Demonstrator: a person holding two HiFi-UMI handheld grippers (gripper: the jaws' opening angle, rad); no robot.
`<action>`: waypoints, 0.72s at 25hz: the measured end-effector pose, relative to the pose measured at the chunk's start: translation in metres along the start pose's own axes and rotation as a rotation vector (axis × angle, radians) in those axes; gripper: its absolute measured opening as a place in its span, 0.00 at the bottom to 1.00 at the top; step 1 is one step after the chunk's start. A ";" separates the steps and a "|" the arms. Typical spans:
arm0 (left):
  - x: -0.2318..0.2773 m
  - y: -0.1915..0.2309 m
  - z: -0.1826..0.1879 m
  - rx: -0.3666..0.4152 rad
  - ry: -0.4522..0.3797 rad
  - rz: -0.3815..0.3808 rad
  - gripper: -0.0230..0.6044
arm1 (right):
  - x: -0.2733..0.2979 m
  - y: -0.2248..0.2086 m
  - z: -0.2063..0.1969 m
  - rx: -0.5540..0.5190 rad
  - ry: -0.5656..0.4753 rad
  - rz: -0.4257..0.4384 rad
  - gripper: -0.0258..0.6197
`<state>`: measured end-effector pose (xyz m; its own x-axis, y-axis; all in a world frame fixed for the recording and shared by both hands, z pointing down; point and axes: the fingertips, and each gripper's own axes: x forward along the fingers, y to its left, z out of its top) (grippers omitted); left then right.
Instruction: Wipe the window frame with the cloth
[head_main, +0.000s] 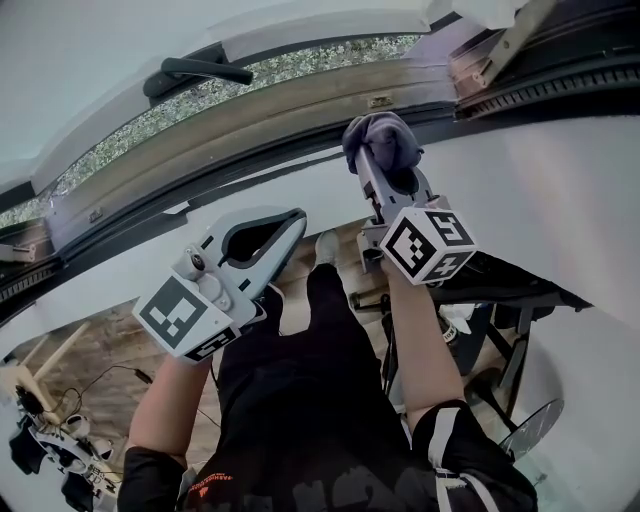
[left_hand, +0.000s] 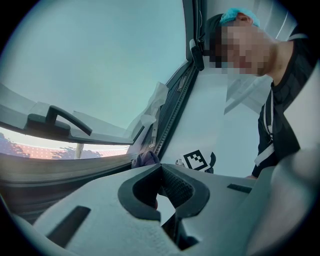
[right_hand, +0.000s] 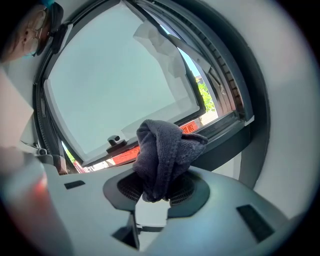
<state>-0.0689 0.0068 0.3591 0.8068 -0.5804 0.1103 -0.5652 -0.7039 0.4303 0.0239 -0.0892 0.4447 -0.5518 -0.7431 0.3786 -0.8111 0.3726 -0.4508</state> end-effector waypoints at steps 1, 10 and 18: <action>-0.001 0.000 0.000 0.001 -0.001 0.001 0.07 | 0.001 0.003 -0.001 -0.002 0.003 0.005 0.20; -0.006 -0.003 0.005 0.011 -0.011 0.010 0.07 | 0.006 0.025 -0.011 -0.013 0.034 0.050 0.20; -0.004 -0.009 0.016 0.036 -0.016 0.011 0.07 | -0.001 0.033 0.002 -0.027 0.014 0.075 0.20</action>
<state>-0.0700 0.0089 0.3401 0.7981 -0.5942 0.1004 -0.5798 -0.7118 0.3964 -0.0018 -0.0773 0.4279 -0.6134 -0.7051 0.3557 -0.7723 0.4416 -0.4567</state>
